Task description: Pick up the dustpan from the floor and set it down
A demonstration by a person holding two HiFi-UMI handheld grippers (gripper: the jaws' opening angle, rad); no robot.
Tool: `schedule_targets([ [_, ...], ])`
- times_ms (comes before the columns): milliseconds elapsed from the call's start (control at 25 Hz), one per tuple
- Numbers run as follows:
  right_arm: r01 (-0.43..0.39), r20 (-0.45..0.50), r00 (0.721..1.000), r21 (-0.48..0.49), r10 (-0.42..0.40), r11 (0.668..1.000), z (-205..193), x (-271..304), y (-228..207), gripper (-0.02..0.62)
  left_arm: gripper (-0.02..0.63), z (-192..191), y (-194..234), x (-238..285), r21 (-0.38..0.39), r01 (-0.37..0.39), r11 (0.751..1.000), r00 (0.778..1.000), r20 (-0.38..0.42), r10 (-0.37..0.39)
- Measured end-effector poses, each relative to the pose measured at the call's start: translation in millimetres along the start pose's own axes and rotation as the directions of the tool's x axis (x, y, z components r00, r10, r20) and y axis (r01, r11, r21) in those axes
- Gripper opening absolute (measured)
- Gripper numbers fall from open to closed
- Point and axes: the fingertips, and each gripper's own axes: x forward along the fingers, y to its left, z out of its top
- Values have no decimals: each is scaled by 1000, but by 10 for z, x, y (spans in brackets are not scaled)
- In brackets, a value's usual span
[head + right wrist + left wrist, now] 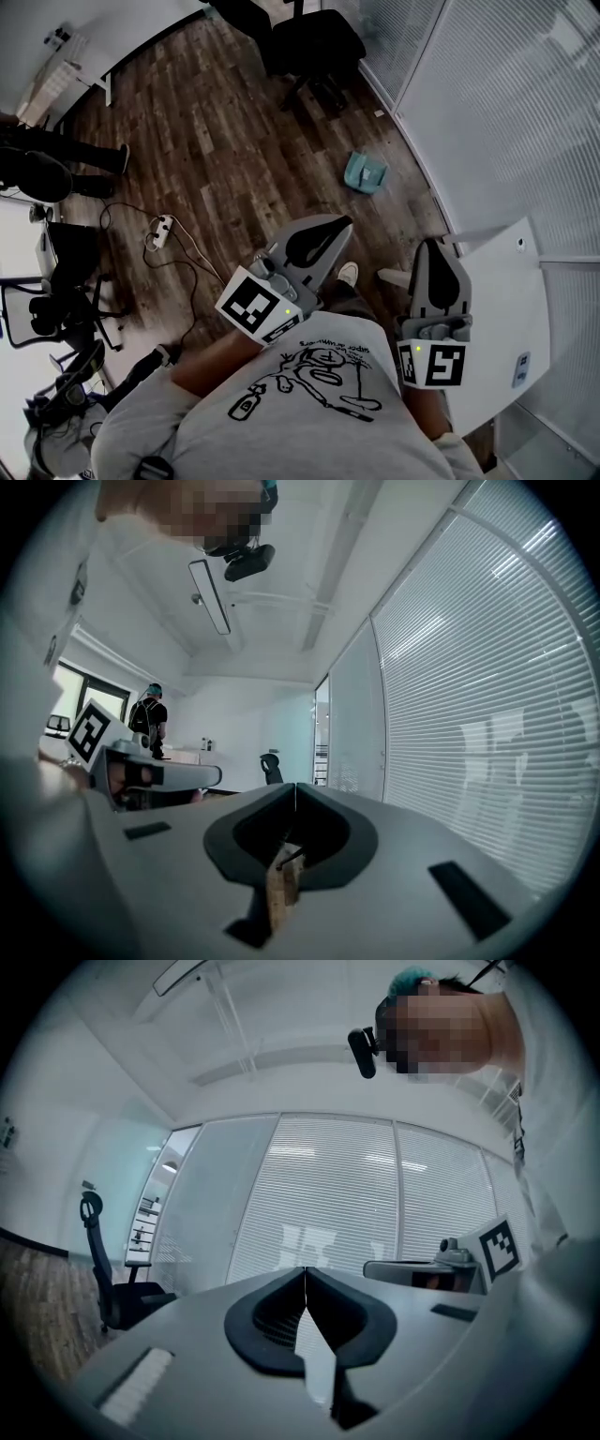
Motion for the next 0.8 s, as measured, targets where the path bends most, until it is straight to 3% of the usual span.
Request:
schedule_targets([
  [480, 1, 4, 1000, 16, -1, 1000, -71, 319, -825, 5, 2, -18, 39, 868, 14, -8, 1000, 1000, -10, 8],
  [800, -14, -6, 1000, 20, 14, 1000, -192, 454, -1153, 5, 2, -84, 74, 1206, 16, -34, 999, 999, -4, 34],
])
